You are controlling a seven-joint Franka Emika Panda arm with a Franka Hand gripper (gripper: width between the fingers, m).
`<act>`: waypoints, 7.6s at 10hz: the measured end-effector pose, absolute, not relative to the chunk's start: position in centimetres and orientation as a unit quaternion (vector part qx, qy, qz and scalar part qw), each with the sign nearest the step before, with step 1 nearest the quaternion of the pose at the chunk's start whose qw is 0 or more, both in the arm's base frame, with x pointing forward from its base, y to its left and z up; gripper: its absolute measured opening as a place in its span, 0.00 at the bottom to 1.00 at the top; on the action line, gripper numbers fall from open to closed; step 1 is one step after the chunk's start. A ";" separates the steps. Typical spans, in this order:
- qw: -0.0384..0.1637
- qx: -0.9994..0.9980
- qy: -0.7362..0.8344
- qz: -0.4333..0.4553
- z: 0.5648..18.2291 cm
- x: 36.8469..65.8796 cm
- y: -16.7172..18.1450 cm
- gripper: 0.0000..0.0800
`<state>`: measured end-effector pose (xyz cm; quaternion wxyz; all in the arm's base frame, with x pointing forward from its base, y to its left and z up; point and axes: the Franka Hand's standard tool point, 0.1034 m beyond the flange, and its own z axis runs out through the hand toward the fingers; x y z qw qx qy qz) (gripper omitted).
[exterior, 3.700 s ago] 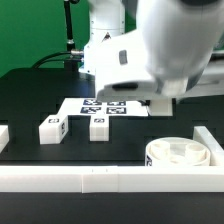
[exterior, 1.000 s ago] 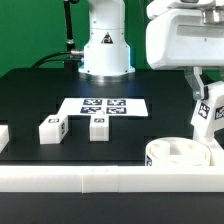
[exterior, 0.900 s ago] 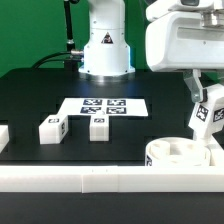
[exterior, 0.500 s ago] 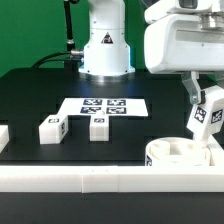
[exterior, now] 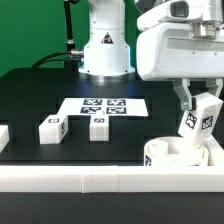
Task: Assemble stool
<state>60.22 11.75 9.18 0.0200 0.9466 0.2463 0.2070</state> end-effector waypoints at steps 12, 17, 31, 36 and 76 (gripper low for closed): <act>0.017 0.947 0.250 0.199 10.4 60.1 12.5 0.81; 0.017 0.953 0.249 0.171 11.6 60.6 12.5 0.81; 0.044 0.812 0.582 0.001 11.0 60.8 13.3 0.81; 0.065 0.630 0.774 -0.016 10.3 60.9 12.9 0.81; -0.118 0.613 -0.781 -0.007 8.3 59.5 13.3 0.42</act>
Offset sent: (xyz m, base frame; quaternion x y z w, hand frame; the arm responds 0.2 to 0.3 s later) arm -0.0126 0.0043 -0.0084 -0.0125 0.0537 0.0184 0.9983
